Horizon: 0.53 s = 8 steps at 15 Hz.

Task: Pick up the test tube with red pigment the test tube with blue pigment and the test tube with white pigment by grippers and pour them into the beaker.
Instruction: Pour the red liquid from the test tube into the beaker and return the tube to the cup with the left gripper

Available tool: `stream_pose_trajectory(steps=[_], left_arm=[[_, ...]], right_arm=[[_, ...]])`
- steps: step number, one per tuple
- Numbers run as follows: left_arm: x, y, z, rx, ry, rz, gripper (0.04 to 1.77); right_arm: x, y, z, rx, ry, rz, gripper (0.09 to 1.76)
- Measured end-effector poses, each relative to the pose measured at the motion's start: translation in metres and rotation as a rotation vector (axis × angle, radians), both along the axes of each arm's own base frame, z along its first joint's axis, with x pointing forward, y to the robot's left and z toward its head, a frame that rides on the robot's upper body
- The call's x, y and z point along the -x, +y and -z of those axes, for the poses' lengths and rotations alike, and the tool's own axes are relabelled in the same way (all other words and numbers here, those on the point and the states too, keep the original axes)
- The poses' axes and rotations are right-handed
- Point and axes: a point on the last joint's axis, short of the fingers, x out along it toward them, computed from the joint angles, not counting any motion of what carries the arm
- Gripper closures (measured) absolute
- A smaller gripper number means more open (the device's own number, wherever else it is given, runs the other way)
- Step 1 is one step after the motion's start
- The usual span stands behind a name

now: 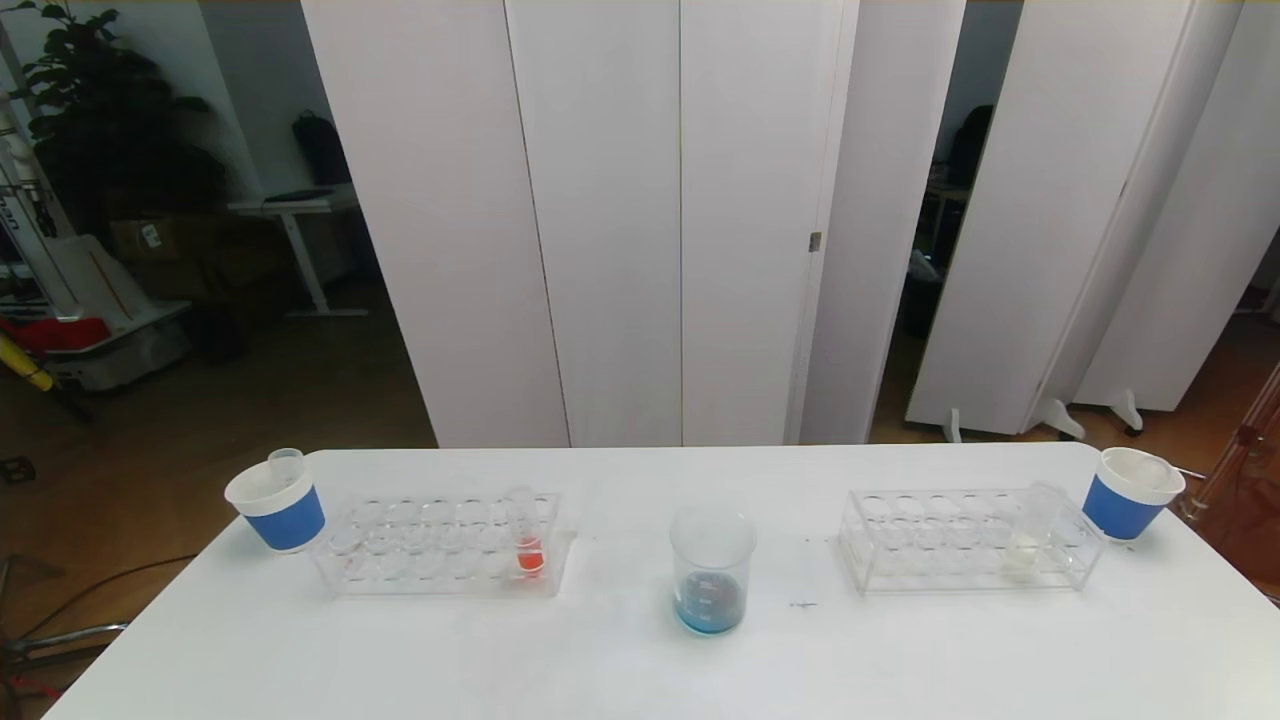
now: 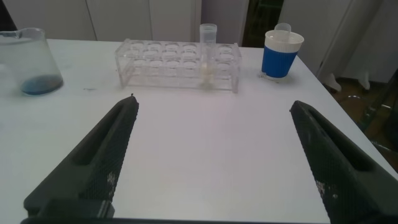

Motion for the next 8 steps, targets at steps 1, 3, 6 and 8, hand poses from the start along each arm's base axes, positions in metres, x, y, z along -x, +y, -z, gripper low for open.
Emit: stream_pose_trajectory(steps=[1,3,6,8], left_arm=[[-0.014,-0.001,-0.009,0.001,-0.001,-0.004,0.07],[-0.045,-0.004,-0.022,0.003,0.012,-0.021,0.07],[-0.093,-0.009,-0.023,0.0,0.062,-0.034,0.07],[-0.121,-0.013,-0.011,-0.008,0.118,-0.027,0.07]], right_arm=[[0.0,0.0,0.0,0.0,0.0,0.0,0.1],[0.0,0.0,0.0,0.0,0.0,0.0,0.1],[0.0,0.0,0.0,0.0,0.0,0.0,0.1],[0.0,0.0,0.0,0.0,0.0,0.0,0.1]])
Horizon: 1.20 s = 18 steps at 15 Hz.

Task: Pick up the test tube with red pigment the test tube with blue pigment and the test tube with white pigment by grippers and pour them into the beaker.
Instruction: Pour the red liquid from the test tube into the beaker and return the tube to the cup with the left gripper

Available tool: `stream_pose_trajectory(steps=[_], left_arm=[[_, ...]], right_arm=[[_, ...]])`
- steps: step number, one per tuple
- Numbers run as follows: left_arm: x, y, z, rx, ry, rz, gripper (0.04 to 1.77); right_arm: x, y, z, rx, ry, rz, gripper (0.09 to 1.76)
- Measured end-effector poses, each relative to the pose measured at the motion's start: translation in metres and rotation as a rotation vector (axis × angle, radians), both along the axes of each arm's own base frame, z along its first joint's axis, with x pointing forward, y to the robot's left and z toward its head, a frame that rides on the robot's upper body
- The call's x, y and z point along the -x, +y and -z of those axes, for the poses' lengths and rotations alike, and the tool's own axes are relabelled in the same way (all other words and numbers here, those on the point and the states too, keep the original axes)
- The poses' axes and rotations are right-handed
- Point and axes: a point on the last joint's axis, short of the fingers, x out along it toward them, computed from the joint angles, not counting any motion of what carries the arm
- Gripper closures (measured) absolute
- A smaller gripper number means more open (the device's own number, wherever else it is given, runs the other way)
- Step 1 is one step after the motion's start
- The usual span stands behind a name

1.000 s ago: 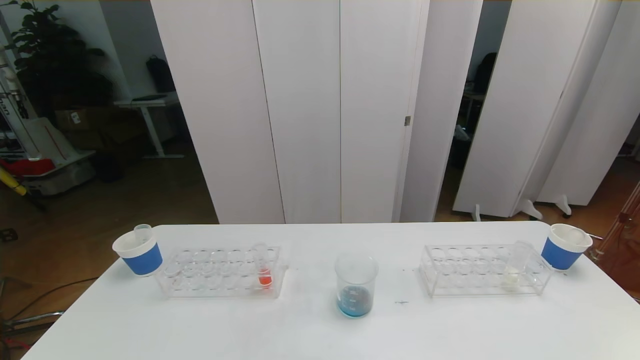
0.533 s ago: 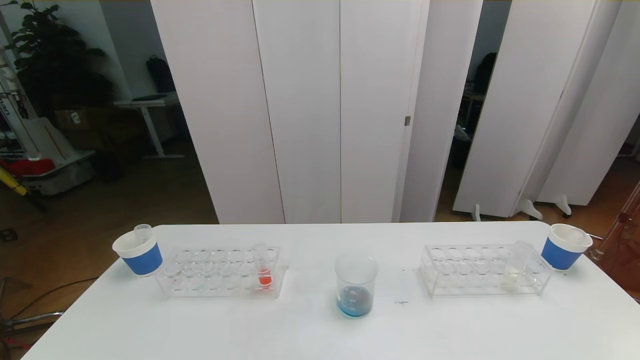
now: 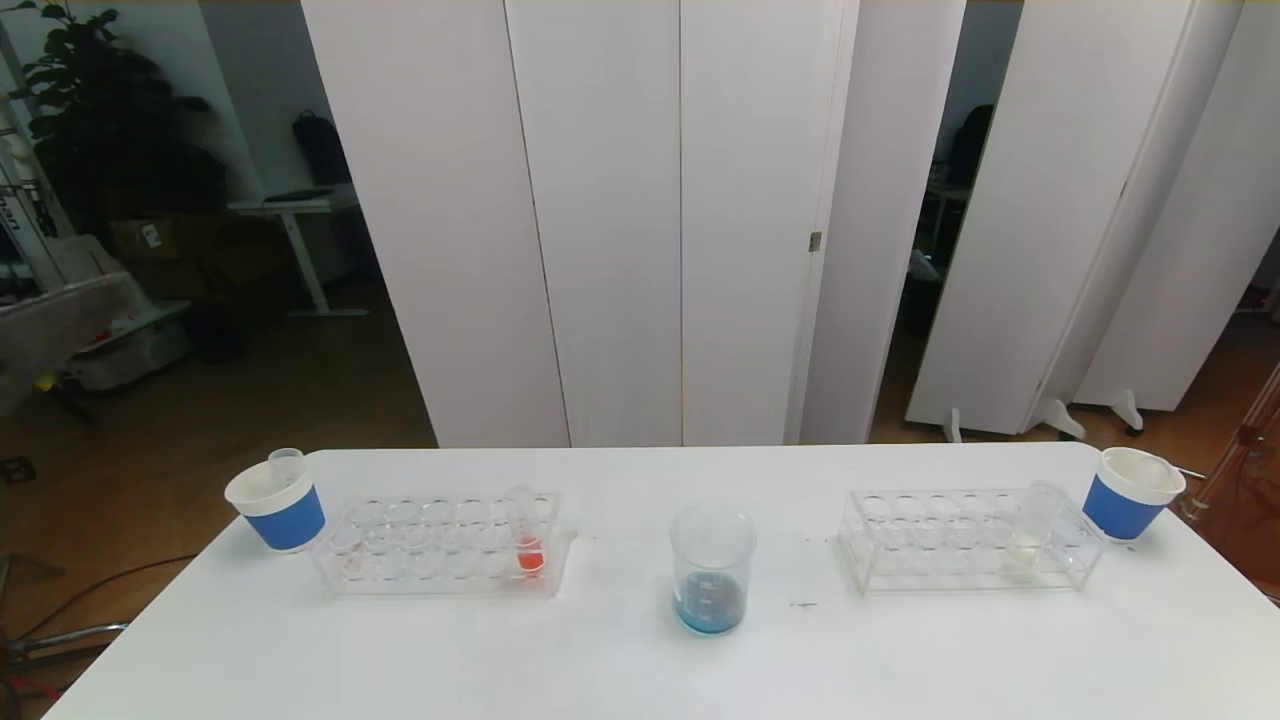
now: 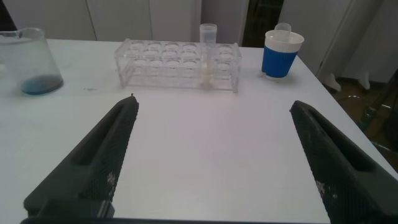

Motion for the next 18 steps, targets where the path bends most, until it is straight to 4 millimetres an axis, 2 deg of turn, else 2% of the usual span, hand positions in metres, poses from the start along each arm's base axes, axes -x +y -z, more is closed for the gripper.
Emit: stream_pose_trajectory(steps=[2,4,12,18], left_arm=[[-0.023,-0.004,0.017,-0.013,0.08,0.015,0.07],[-0.036,-0.012,0.036,-0.014,0.164,0.058,0.07],[-0.045,-0.043,0.097,0.014,0.289,0.236,0.07],[-0.073,-0.057,0.128,-0.006,0.344,0.227,0.07]], right_arm=[[0.0,0.0,0.0,0.0,0.0,0.0,0.1],[0.0,0.0,0.0,0.0,0.0,0.0,0.1],[0.0,0.0,0.0,0.0,0.0,0.0,0.1],[0.0,0.0,0.0,0.0,0.0,0.0,0.1]])
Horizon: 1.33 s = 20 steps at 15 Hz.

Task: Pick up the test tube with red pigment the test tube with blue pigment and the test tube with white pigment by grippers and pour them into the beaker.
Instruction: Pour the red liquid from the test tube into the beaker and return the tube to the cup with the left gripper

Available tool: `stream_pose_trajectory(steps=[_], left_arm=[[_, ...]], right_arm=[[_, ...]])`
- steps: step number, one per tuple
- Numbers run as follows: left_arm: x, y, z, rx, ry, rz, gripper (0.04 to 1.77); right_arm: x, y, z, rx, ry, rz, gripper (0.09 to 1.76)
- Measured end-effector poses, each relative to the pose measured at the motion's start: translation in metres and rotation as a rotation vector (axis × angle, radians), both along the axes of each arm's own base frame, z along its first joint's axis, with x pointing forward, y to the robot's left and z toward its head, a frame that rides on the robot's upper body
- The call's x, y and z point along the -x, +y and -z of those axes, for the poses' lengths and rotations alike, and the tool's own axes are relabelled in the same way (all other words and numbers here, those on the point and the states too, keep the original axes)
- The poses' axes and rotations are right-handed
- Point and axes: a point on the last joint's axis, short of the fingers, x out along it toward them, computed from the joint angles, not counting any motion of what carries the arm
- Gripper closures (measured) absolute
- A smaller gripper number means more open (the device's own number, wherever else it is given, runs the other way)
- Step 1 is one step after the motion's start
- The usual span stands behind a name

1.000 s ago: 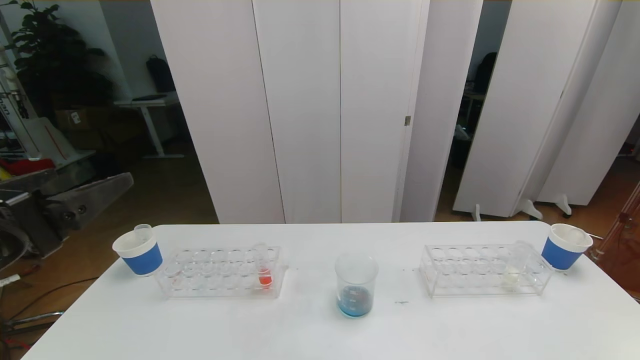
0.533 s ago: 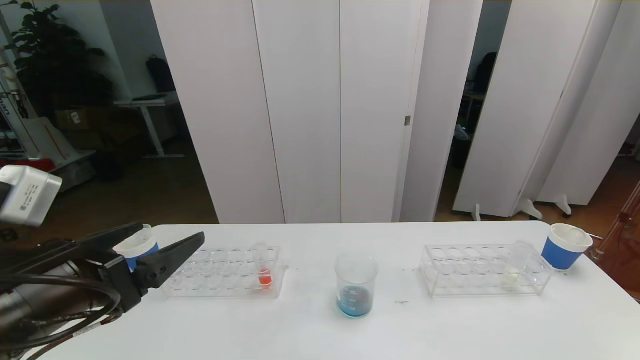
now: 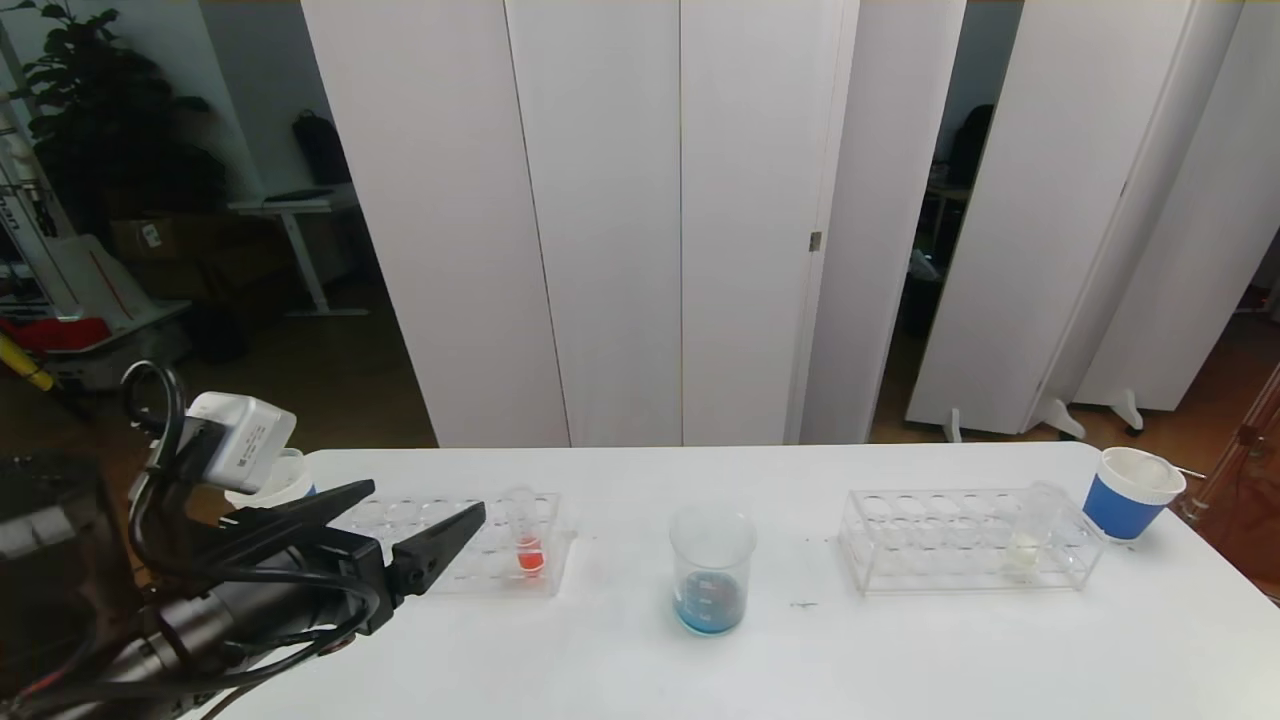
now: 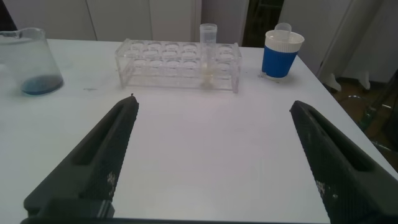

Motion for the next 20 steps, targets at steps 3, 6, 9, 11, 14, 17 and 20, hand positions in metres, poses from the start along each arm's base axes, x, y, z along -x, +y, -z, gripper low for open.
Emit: stream_pose_trajectory(steps=[3,6,9,11,14,17,20], left_arm=[[-0.022,-0.007,0.014,-0.023,-0.005,-0.065,0.07],[-0.038,-0.015,0.03,-0.038,0.013,-0.078,0.07],[-0.047,-0.019,0.04,-0.065,0.041,-0.119,0.07],[-0.051,-0.023,0.045,-0.068,0.039,-0.139,0.07],[-0.051,-0.032,0.054,-0.069,0.053,-0.115,0.07],[-0.05,-0.044,0.06,-0.046,0.054,-0.122,0.07],[-0.054,-0.056,0.066,-0.035,0.011,-0.152,0.07]], right_arm=[[0.0,0.0,0.0,0.0,0.0,0.0,0.1],[0.0,0.0,0.0,0.0,0.0,0.0,0.1],[0.0,0.0,0.0,0.0,0.0,0.0,0.1],[0.0,0.0,0.0,0.0,0.0,0.0,0.1],[0.0,0.0,0.0,0.0,0.0,0.0,0.1],[0.0,0.0,0.0,0.0,0.0,0.0,0.1],[0.0,0.0,0.0,0.0,0.0,0.0,0.1]])
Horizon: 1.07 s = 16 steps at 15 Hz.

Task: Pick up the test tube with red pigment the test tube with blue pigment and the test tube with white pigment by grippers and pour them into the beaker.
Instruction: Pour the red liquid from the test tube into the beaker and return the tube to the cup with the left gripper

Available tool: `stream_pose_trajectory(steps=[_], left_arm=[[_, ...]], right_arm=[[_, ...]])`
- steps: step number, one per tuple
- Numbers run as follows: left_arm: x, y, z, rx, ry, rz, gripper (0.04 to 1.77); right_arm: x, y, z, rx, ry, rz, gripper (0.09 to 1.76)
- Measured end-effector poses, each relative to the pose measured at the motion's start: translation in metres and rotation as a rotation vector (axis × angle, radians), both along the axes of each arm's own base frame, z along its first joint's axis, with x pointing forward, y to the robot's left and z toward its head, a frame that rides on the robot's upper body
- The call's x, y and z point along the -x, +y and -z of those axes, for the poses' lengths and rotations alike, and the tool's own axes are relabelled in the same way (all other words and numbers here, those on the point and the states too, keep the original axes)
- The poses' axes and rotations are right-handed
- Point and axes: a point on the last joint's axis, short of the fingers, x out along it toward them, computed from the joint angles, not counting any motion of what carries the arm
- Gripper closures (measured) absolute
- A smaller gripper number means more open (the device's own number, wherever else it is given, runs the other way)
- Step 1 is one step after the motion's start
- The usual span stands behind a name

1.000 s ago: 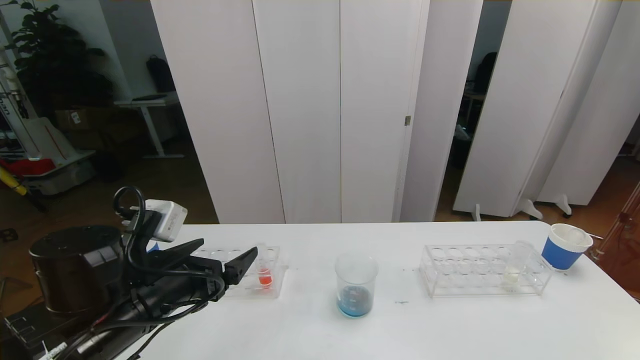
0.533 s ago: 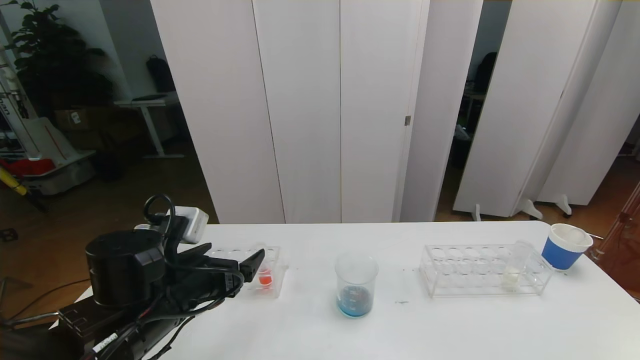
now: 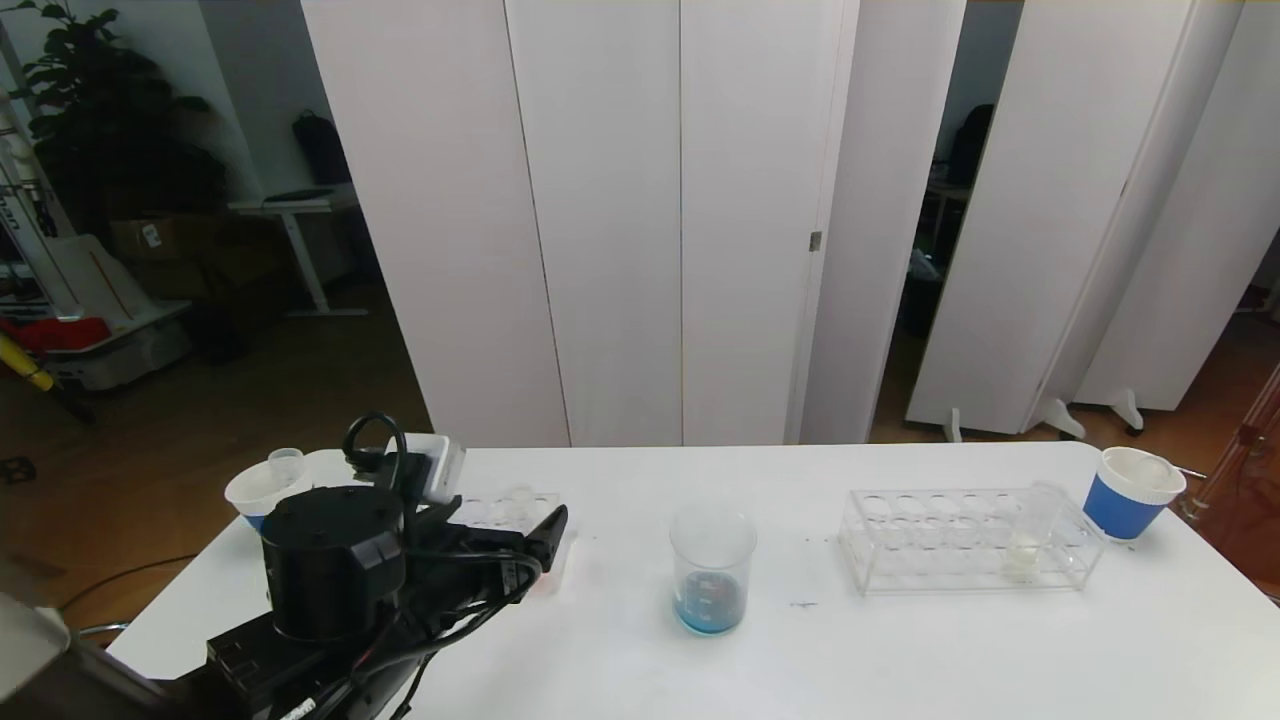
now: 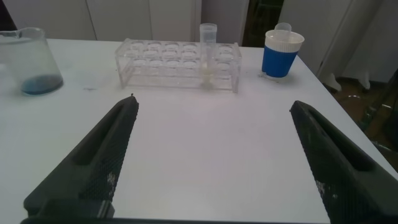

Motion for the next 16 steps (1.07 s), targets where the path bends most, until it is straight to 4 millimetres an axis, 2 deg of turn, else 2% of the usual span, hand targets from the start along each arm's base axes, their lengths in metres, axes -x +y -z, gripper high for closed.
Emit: stream_pose_trajectory(steps=[7,16], left_arm=[[-0.011,-0.008,0.023,0.019,0.043,-0.054,0.07],[-0.035,-0.009,0.038,0.071,0.009,-0.126,0.07]], right_arm=[[0.0,0.0,0.0,0.0,0.0,0.0,0.1],[0.0,0.0,0.0,0.0,0.0,-0.001,0.1]])
